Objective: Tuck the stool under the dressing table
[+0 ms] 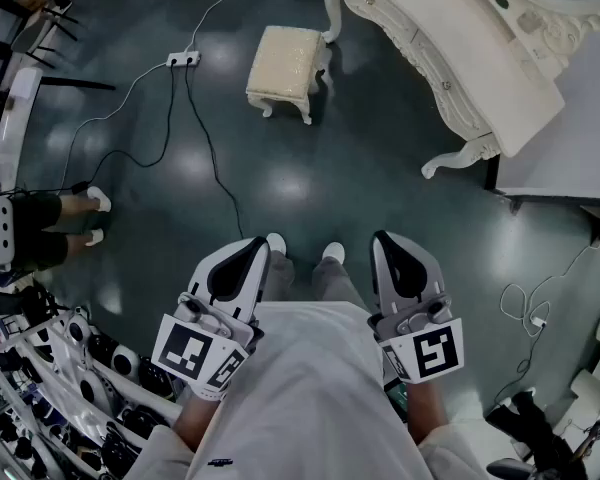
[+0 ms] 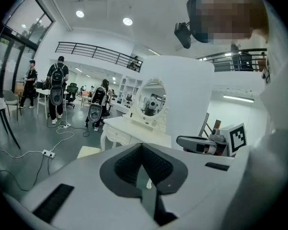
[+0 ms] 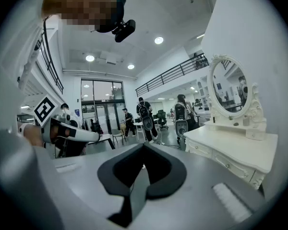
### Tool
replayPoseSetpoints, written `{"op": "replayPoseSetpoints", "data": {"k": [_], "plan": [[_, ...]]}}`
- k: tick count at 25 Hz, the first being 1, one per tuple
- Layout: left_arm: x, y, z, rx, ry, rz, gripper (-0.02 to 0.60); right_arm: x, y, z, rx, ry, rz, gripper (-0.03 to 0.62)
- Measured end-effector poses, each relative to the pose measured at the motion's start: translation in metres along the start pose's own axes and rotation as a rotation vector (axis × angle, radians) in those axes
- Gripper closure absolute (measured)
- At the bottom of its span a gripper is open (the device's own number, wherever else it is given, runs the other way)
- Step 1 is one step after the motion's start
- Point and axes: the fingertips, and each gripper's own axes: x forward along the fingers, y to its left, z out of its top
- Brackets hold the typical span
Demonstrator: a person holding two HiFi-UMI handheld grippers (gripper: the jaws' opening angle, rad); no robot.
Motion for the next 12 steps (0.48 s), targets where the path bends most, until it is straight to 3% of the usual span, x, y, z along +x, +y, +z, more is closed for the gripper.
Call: {"op": "replayPoseSetpoints", "data": {"k": [6, 12], "plan": [[-0.022, 0.007, 0.001, -0.009, -0.022, -0.004, 0.574, 0.008, 0.031, 0.003, 0.019, -0.011, 0.027, 0.582], [-0.059, 0.047, 0.022, -0.007, -0.089, -0.013, 0.574, 0.037, 0.080, 0.023, -0.004, -0.046, 0.051, 0.580]]}}
